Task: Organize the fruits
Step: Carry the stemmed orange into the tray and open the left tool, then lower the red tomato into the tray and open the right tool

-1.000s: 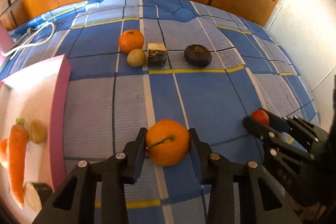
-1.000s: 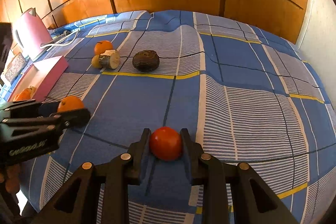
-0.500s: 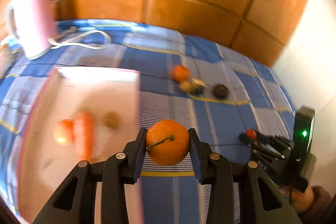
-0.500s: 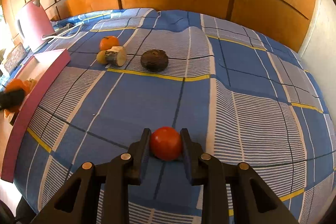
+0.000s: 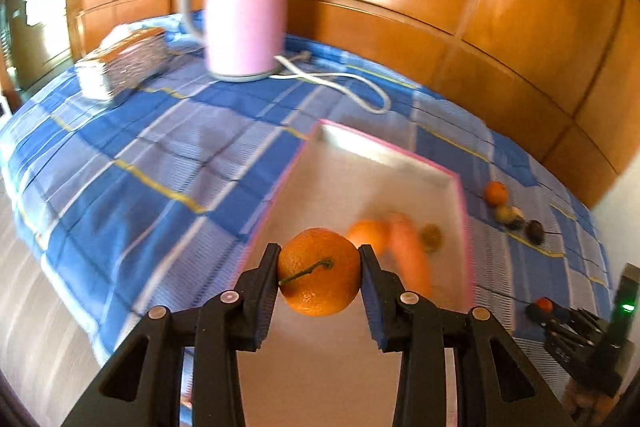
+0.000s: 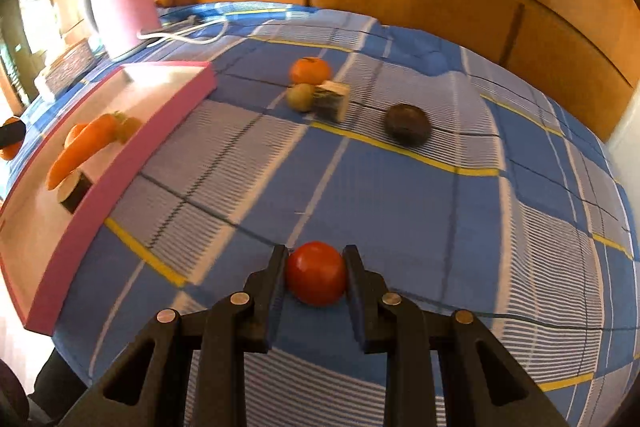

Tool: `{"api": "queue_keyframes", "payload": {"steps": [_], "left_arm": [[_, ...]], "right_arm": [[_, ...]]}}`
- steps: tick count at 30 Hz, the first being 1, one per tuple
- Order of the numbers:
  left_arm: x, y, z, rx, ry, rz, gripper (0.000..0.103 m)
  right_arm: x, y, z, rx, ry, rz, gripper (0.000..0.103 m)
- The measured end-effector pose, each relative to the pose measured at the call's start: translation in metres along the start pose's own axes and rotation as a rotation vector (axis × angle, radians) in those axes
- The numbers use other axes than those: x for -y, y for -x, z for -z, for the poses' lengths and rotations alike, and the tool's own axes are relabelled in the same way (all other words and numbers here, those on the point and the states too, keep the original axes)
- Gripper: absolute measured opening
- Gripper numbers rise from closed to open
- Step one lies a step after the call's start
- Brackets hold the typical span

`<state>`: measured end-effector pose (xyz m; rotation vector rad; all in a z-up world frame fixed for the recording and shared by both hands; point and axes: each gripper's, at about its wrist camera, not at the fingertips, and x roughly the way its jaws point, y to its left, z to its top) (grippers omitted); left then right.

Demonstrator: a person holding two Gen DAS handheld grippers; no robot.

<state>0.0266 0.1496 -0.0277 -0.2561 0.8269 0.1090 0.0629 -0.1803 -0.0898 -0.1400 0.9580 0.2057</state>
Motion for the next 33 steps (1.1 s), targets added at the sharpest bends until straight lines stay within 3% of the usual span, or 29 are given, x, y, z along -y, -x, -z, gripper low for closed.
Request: {"api": "queue_keyframes", "payload": {"steps": [7, 11, 19, 25, 33], "left_arm": [[-0.015, -0.001, 0.011, -0.005, 0.036, -0.029, 0.042], [-0.010, 0.007, 0.011, 0.022, 0.029, -0.039, 0.050], [0.000, 0.015, 0.015, 0.038, 0.021, -0.028, 0.053], [0.003, 0.015, 0.019, 0.030, 0.017, -0.027, 0.055], [0.007, 0.020, 0.019, 0.049, 0.011, -0.031, 0.064]], "right_arm": [[-0.021, -0.001, -0.004, -0.011, 0.029, -0.039, 0.027], [-0.029, -0.001, -0.005, -0.017, 0.032, -0.056, 0.027], [-0.046, 0.005, -0.015, 0.002, 0.059, -0.112, 0.027], [-0.060, 0.014, -0.026, 0.018, 0.069, -0.183, 0.027], [-0.094, 0.025, -0.040, 0.033, 0.130, -0.285, 0.027]]}}
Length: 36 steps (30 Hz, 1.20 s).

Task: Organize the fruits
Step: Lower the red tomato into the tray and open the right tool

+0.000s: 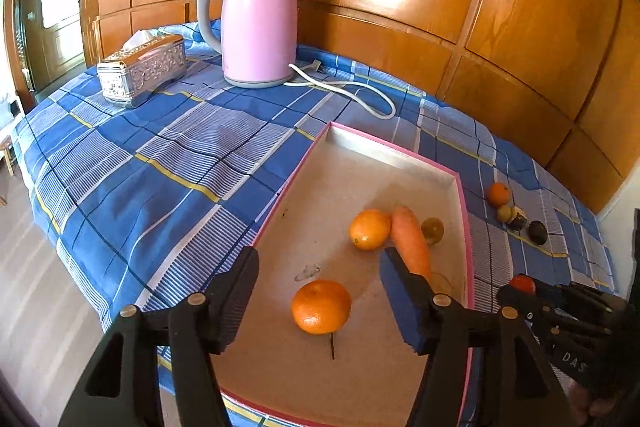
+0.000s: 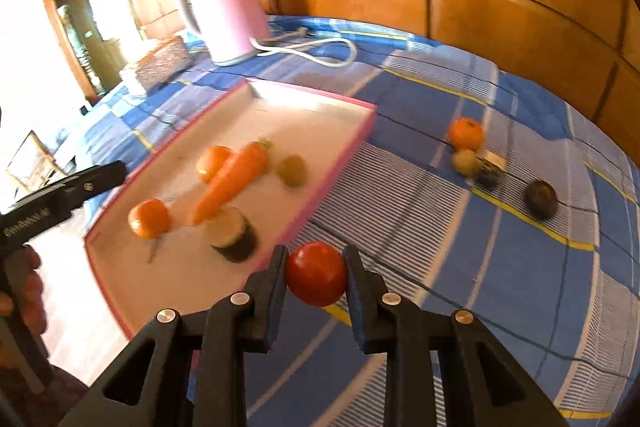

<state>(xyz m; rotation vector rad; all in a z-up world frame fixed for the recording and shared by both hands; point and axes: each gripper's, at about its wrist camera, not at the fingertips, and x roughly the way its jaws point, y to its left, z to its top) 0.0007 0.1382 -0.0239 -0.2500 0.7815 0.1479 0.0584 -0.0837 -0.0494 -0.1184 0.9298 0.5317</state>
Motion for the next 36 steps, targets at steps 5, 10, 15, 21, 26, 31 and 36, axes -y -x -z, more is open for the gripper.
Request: {"api": "queue_keyframes", "payload": {"steps": [5, 10, 15, 21, 26, 31, 36], "left_arm": [[-0.003, -0.002, 0.001, -0.004, 0.007, -0.004, 0.065], [-0.006, -0.003, 0.001, -0.005, 0.012, -0.005, 0.065], [-0.007, -0.005, 0.001, -0.013, 0.017, -0.007, 0.064], [-0.007, -0.006, 0.002, -0.017, 0.015, -0.002, 0.065], [-0.005, -0.006, 0.002, -0.020, 0.013, -0.001, 0.065], [-0.001, -0.005, 0.003, -0.018, 0.006, 0.006, 0.065], [0.006, -0.003, 0.003, -0.016, -0.010, 0.022, 0.065]], "right_arm": [[-0.026, -0.002, -0.009, 0.000, 0.041, -0.082, 0.027], [-0.052, -0.013, -0.014, -0.022, 0.094, -0.132, 0.027], [-0.066, -0.022, -0.014, -0.037, 0.129, -0.134, 0.028], [-0.067, -0.030, -0.010, -0.051, 0.105, -0.136, 0.031], [-0.064, -0.030, -0.006, -0.049, 0.074, -0.135, 0.033], [-0.056, -0.026, -0.004, -0.036, 0.038, -0.112, 0.033], [-0.043, -0.014, -0.006, 0.006, -0.014, -0.080, 0.033]]}}
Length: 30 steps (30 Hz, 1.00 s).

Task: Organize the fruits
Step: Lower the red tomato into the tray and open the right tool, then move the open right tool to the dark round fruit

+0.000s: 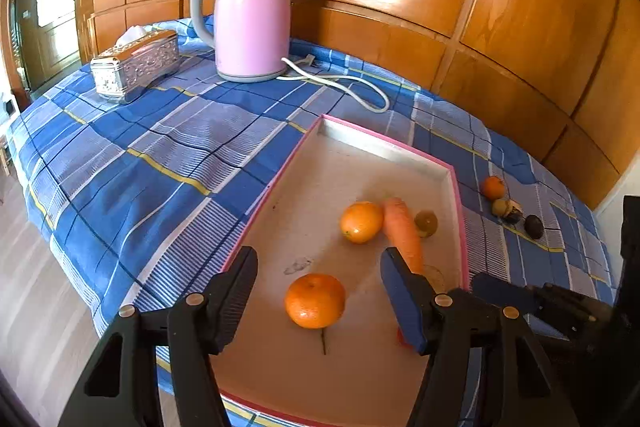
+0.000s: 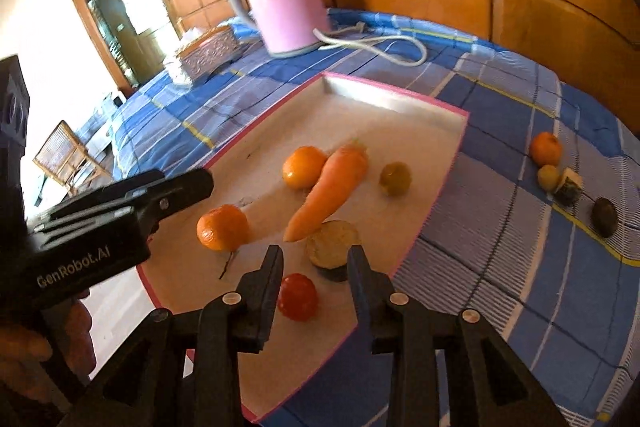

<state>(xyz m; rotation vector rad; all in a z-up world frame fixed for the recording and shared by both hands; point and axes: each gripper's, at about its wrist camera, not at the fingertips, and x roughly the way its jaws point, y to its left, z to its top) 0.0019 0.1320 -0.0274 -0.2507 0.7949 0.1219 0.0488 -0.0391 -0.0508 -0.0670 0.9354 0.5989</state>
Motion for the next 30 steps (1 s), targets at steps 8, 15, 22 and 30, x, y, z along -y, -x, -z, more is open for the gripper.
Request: {"api": "queue_keyframes", "payload": {"steps": [8, 15, 22, 30], "left_arm": [[0.012, 0.001, 0.002, -0.005, -0.024, 0.029, 0.065], [0.037, 0.003, -0.003, -0.007, -0.081, 0.064, 0.064], [0.073, -0.001, -0.006, -0.022, -0.161, 0.113, 0.064], [0.109, -0.009, -0.004, -0.056, -0.244, 0.168, 0.064]], "right_arm": [[0.054, 0.019, 0.005, 0.043, -0.186, 0.088, 0.034], [0.118, 0.037, 0.024, 0.051, -0.341, 0.206, 0.034], [0.171, 0.051, 0.039, 0.065, -0.454, 0.300, 0.034], [0.201, 0.053, 0.035, 0.079, -0.462, 0.351, 0.034]]}}
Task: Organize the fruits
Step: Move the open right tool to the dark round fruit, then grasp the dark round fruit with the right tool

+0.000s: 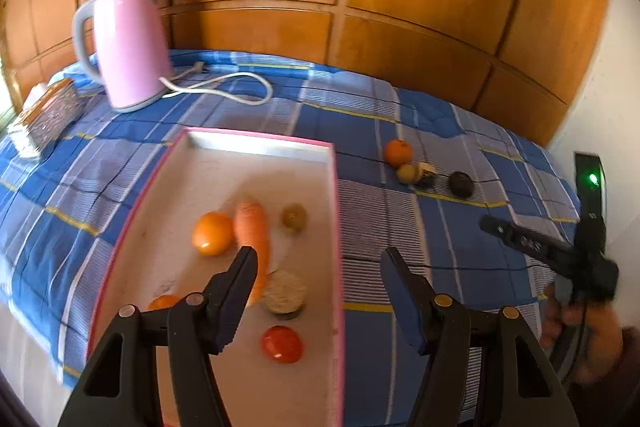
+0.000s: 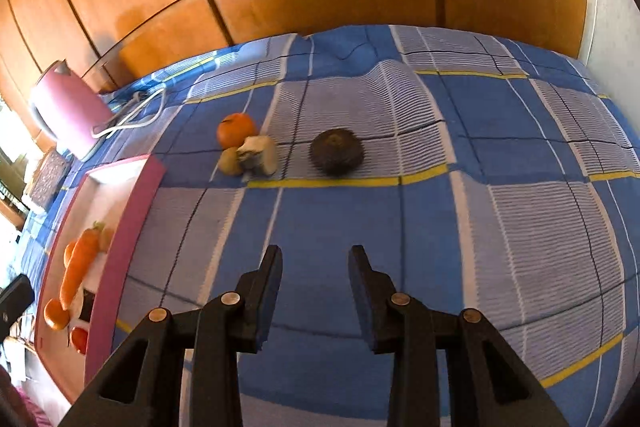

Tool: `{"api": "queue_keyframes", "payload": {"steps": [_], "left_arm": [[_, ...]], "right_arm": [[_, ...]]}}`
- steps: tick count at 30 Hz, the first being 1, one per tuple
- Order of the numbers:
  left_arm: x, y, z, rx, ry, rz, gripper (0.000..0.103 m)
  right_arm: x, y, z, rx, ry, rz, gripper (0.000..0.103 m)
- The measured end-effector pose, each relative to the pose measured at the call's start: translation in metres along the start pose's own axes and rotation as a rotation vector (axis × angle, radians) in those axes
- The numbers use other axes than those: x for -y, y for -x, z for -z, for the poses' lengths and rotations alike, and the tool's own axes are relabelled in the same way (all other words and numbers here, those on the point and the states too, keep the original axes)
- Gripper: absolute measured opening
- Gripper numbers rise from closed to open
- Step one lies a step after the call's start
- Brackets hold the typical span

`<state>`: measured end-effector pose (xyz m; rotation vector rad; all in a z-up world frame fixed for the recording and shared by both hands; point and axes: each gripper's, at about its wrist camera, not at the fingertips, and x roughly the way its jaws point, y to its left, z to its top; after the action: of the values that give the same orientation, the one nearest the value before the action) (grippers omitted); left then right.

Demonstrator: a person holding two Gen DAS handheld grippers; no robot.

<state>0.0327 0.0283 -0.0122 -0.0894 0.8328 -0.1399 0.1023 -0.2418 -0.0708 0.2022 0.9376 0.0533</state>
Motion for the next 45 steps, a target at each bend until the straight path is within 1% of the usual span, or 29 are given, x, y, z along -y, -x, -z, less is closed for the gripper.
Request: {"api": "queue_keyframes", "payload": {"steps": [3, 5, 8, 12, 15, 17, 21, 23, 26, 28, 31, 33, 34, 36, 38, 40, 43, 45], "left_arm": [[0.012, -0.004, -0.005, -0.007, -0.018, 0.026, 0.064], [0.018, -0.006, -0.007, -0.012, -0.027, 0.034, 0.064], [0.025, -0.012, -0.008, -0.030, -0.037, 0.049, 0.064], [0.032, -0.019, -0.008, -0.048, -0.051, 0.063, 0.064], [0.035, -0.024, -0.008, -0.060, -0.059, 0.069, 0.064], [0.038, -0.029, -0.009, -0.070, -0.068, 0.070, 0.064], [0.044, -0.038, -0.016, -0.091, -0.061, 0.093, 0.063], [0.050, -0.041, -0.020, -0.089, -0.065, 0.116, 0.062], [0.056, -0.049, -0.023, -0.106, -0.065, 0.125, 0.062], [0.058, -0.054, -0.026, -0.115, -0.060, 0.130, 0.061], [0.063, -0.064, -0.032, -0.134, -0.085, 0.135, 0.052], [0.067, -0.071, -0.037, -0.139, -0.095, 0.139, 0.049], [0.067, -0.074, -0.039, -0.146, -0.089, 0.151, 0.043], [0.071, -0.084, -0.044, -0.156, -0.084, 0.179, 0.042], [0.076, -0.096, -0.048, -0.166, -0.095, 0.178, 0.037], [0.080, -0.105, -0.052, -0.179, -0.093, 0.189, 0.037], [0.088, -0.118, -0.063, -0.179, -0.109, 0.187, 0.037], [0.094, -0.127, -0.071, -0.180, -0.123, 0.188, 0.037]], "right_arm": [[0.000, -0.007, -0.012, 0.008, 0.015, 0.008, 0.034], [0.000, -0.013, -0.019, 0.008, 0.024, 0.009, 0.037], [-0.002, -0.022, -0.031, 0.018, 0.051, 0.029, 0.039], [-0.002, -0.044, -0.045, 0.003, 0.077, 0.075, 0.040], [-0.005, -0.055, -0.050, 0.003, 0.097, 0.091, 0.040], [-0.009, -0.061, -0.052, 0.014, 0.114, 0.112, 0.044], [-0.015, -0.068, -0.054, 0.038, 0.171, 0.146, 0.043], [-0.013, -0.069, -0.055, 0.037, 0.169, 0.139, 0.044], [-0.007, -0.070, -0.059, 0.035, 0.150, 0.110, 0.044], [-0.003, -0.075, -0.059, 0.009, 0.138, 0.088, 0.046], [-0.004, -0.080, -0.060, 0.015, 0.157, 0.100, 0.046], [-0.005, -0.079, -0.061, 0.017, 0.173, 0.100, 0.045], [-0.001, -0.077, -0.060, 0.015, 0.164, 0.094, 0.044], [0.009, -0.072, -0.058, 0.019, 0.129, 0.096, 0.044], [0.019, -0.066, -0.052, 0.023, 0.113, 0.109, 0.044], [0.025, -0.060, -0.046, 0.028, 0.122, 0.153, 0.044], [0.038, -0.053, -0.040, 0.033, 0.097, 0.174, 0.045], [0.044, -0.050, -0.038, 0.037, 0.088, 0.172, 0.045]]}}
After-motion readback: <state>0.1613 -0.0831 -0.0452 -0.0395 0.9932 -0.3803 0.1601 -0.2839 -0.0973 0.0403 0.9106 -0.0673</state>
